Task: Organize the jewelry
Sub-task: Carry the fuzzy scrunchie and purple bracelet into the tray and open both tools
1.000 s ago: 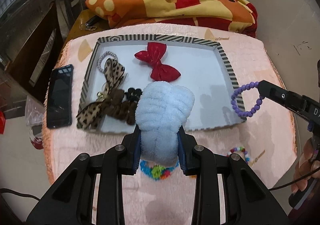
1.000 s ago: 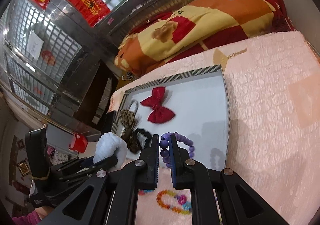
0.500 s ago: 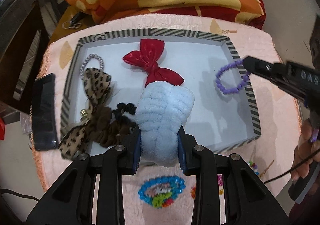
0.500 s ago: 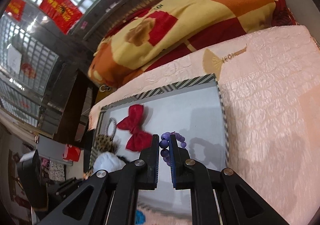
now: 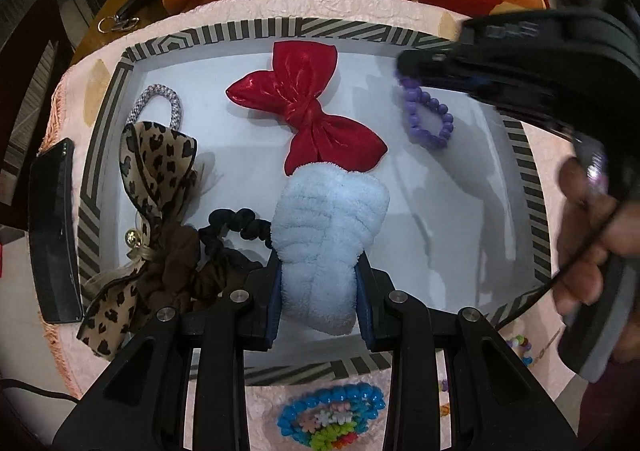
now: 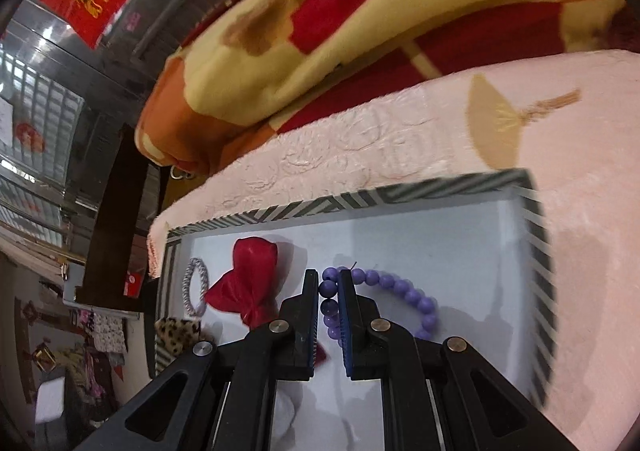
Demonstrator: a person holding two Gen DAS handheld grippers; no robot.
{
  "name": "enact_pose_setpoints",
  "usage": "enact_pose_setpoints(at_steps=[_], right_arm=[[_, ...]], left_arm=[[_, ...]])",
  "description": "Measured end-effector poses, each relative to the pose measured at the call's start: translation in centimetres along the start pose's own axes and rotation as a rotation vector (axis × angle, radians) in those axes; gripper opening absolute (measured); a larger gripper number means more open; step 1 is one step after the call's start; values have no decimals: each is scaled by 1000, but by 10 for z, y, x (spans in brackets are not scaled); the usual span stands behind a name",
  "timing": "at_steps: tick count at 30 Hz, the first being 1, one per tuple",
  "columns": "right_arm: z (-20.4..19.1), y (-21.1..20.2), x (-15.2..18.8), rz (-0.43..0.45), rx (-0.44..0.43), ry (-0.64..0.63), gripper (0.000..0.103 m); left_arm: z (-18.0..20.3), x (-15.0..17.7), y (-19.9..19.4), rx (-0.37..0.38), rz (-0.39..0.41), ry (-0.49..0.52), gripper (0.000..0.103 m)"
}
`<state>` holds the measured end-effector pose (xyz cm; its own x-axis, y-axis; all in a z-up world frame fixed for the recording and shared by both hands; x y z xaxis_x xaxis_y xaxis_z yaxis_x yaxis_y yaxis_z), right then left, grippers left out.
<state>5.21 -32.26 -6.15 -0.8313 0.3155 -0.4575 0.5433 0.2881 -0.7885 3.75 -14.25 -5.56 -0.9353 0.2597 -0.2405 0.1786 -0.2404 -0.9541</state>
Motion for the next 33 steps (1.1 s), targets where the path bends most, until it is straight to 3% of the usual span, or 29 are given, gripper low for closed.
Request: enact_pose_setpoints(at_steps=[8,10,13,20,23,33], right_arm=[[2,19,-7,-43,-10,-9,9],[5,16,-5,-42,-3,-3,16],[7,6,-3,-22,7,-6,24],[3,-26,8,13,31,-16,25],[2,-41,17,34,57,-16,35],[-14,-86,54,82,129,-62,41]], left_arm=[[3,1,4,-8,1,1,31],[5,2,5,-8,6,-1,32],[5,3,7,-3,6,-9,36],[8,10,-2,-3,14,-10,44],[9,13,-8,-6,29,-12,51],[2,22,-38,-30,99,-31,54]])
Point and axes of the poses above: each gripper's, at about its wrist camera, not at the fingertips, and y roughly the way its jaws point, z to its right, x to its underside, the point moved 2 cm from there along y, roughly the way its jaws point, and after that the axes turned 15 degrees about -y, right-handed, at the moved point
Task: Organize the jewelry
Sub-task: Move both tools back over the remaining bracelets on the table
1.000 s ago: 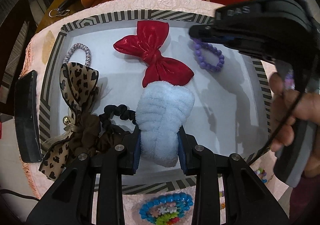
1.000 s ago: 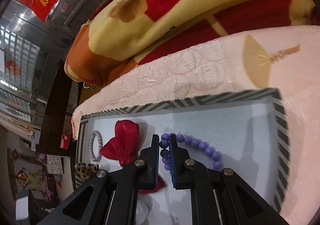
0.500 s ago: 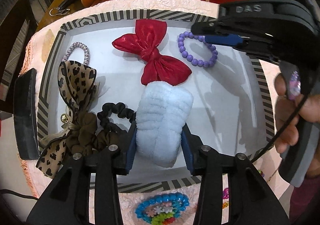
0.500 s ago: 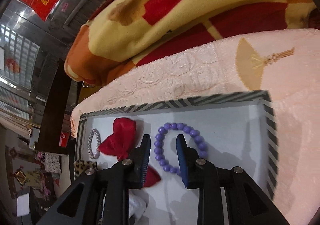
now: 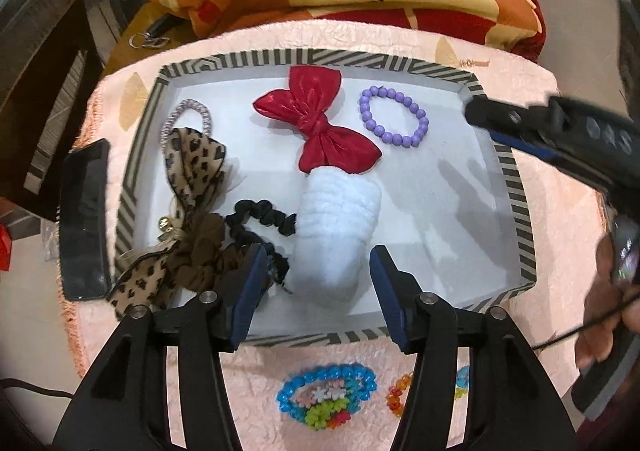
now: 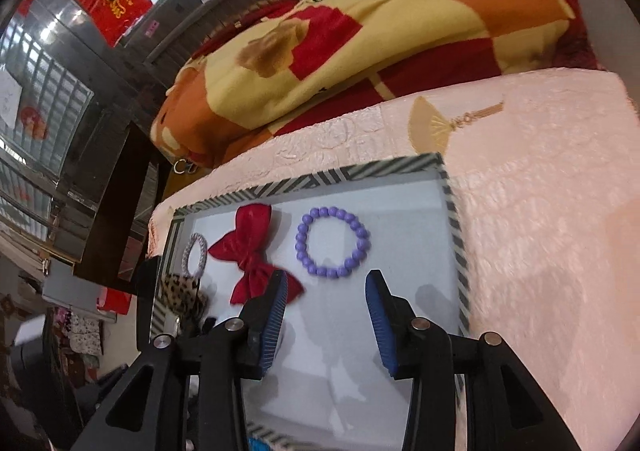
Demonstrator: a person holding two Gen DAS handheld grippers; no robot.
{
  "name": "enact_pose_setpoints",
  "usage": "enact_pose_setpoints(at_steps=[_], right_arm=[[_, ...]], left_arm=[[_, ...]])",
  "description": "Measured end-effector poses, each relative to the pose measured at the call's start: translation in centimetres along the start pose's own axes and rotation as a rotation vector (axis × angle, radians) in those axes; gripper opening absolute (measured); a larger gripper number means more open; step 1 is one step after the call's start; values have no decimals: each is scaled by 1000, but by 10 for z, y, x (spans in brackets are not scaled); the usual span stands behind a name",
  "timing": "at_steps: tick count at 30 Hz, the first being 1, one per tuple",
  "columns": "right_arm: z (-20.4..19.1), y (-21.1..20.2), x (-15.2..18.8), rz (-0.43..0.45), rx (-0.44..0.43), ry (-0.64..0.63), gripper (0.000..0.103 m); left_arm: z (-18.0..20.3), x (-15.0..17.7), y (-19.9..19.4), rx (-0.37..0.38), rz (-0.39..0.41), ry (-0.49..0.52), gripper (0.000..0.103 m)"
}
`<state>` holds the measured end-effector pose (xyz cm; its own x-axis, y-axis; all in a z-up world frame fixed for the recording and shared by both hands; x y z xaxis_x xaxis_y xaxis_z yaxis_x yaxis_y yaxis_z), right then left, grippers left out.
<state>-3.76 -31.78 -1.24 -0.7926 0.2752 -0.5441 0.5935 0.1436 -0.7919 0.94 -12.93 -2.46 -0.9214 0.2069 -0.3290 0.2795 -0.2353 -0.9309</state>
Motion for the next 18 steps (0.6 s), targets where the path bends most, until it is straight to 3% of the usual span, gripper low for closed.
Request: enact_pose_setpoints(at_steps=[18], right_arm=[[-21,-62,79,4,69,-50,42]], left_arm=[[4,48,-40,-17,66,-12,54]])
Point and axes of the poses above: each gripper's, at about its wrist camera, not at the fingertips, and y roughly the way its jaws point, z to its right, x to its underside, the point moved 2 cm from there along y, roughly the way its jaws point, and after that the axes turned 15 degrees about -y, right-handed, at the moved point
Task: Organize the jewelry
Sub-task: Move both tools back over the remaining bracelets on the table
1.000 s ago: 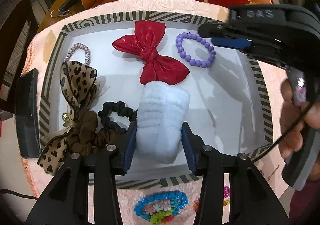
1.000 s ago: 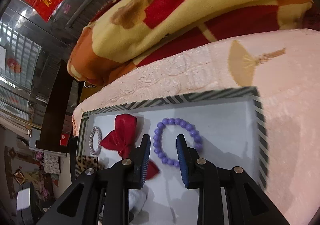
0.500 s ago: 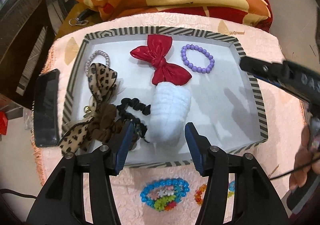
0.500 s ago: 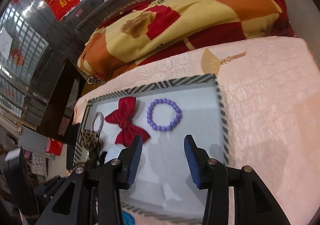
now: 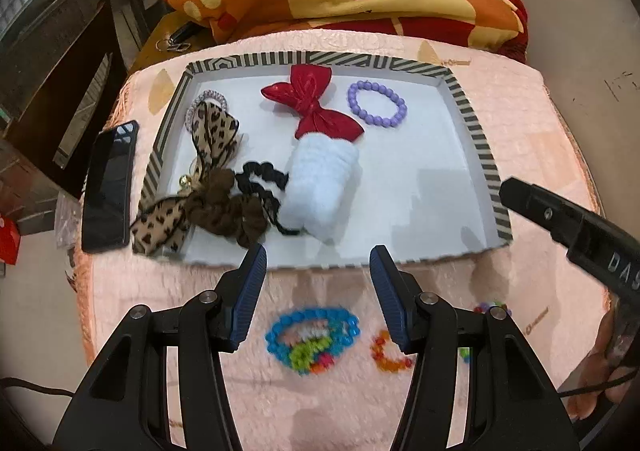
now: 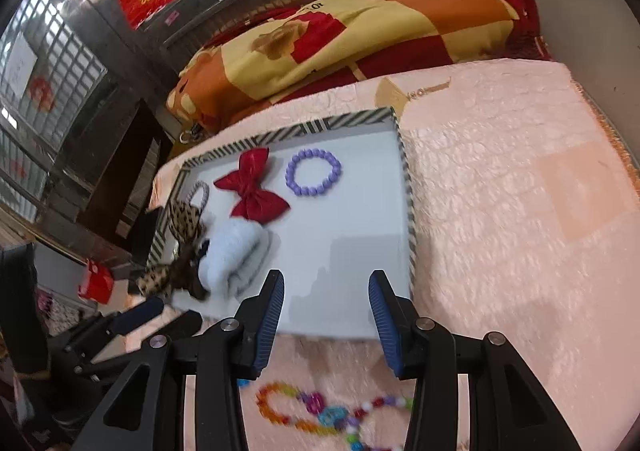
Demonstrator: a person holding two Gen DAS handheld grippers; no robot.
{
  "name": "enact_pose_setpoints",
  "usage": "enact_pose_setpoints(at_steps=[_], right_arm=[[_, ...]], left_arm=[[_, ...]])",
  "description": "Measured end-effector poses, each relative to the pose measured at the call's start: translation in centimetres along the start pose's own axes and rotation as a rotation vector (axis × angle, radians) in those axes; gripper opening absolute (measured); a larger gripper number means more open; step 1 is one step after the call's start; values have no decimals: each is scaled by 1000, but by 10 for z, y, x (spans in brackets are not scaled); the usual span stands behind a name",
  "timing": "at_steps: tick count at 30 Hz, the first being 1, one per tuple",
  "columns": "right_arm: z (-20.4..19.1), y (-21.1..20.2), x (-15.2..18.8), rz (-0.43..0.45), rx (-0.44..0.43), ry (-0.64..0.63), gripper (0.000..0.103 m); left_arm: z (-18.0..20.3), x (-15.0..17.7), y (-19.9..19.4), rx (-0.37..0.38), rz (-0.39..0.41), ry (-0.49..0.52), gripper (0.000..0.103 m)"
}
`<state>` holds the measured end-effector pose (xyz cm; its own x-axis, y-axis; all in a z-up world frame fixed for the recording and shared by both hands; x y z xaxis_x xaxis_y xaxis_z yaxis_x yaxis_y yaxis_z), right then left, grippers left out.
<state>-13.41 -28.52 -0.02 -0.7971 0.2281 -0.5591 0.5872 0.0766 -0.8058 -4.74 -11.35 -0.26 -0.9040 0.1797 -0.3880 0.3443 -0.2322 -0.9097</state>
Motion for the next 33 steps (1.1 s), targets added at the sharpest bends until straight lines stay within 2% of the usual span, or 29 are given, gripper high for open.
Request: enact_pose_setpoints(at_steps=[6,10,33], right_arm=[[-8,-17,22,-5,-5,-22,43],[-14,-28,31,1,1,-46,51],[-19,-56,79,-21,10,-88,52]], left_arm=[[1,20,-13,-6,11,-8,54],[1,31,-20,-8,19,-14,54],[11,74,-41,-14,31,-27,54]])
Point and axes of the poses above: each gripper's, at about its wrist camera, not at the fingertips, and y roughly the way its jaws point, z to its right, x to its underside, the point moved 2 cm from there along y, roughly the way its jaws point, and after that the axes turned 15 degrees about -y, right-handed, at the moved point
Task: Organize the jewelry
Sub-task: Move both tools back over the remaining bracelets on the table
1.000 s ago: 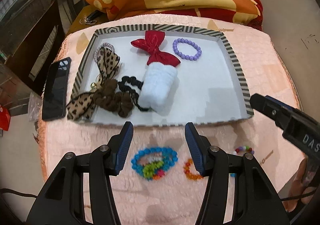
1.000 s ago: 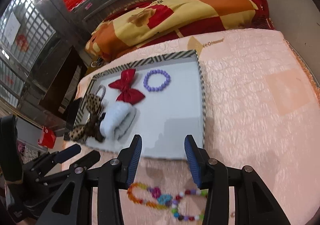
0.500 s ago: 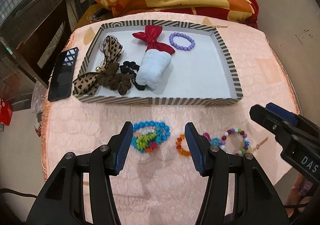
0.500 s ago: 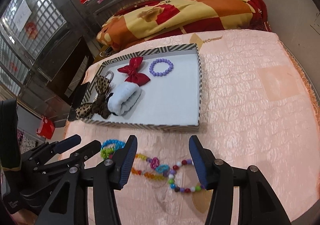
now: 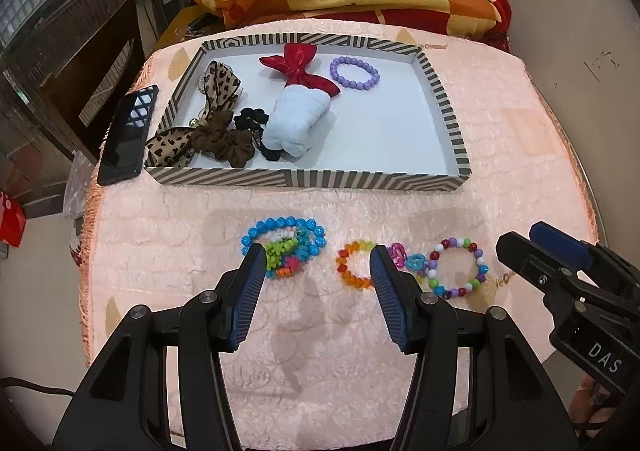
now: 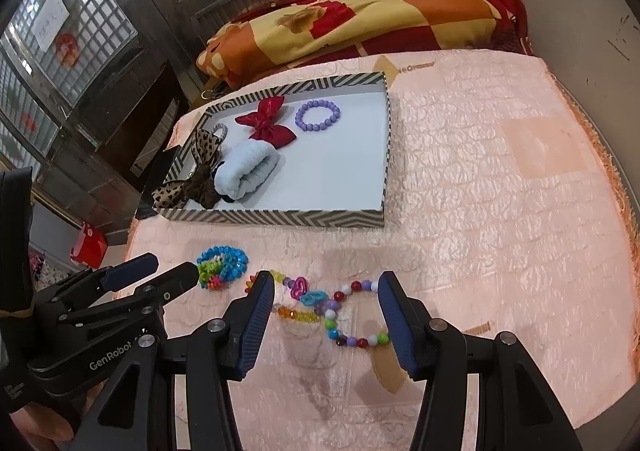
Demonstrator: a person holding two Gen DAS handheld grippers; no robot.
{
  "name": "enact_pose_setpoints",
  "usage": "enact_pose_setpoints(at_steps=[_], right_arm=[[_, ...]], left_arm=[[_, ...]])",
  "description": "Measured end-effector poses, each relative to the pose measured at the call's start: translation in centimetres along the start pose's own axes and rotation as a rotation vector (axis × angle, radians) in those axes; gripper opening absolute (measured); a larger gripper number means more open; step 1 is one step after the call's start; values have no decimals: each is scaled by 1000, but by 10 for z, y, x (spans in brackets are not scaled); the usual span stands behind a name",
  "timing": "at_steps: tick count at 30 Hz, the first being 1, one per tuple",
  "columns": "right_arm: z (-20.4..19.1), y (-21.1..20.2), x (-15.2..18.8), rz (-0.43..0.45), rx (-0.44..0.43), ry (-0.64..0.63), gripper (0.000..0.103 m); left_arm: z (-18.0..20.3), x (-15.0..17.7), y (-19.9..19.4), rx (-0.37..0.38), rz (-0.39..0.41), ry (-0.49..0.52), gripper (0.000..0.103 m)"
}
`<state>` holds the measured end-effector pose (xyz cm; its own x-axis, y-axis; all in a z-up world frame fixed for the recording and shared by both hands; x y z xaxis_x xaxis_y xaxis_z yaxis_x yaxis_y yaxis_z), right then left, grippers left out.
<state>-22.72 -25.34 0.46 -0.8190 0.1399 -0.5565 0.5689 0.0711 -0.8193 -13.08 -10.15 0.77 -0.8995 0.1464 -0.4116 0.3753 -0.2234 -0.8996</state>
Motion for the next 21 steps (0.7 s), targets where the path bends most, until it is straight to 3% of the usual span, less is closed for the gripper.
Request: enact_pose_setpoints(at_steps=[21], right_arm=[[11,2,7,-12,1,20,55]], left_arm=[[9,5,3,-8,-11,10,54]])
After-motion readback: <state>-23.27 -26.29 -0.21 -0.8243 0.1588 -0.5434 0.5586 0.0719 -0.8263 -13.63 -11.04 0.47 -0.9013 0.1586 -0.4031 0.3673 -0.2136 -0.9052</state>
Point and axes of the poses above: each gripper's, at about its wrist camera, not at the fingertips, and y roughly the way its jaws point, z to its right, x to its underside, the point moved 2 cm from there along y, roughly the way its jaws point, and after that the axes turned 15 degrees about -y, right-handed, at the moved point
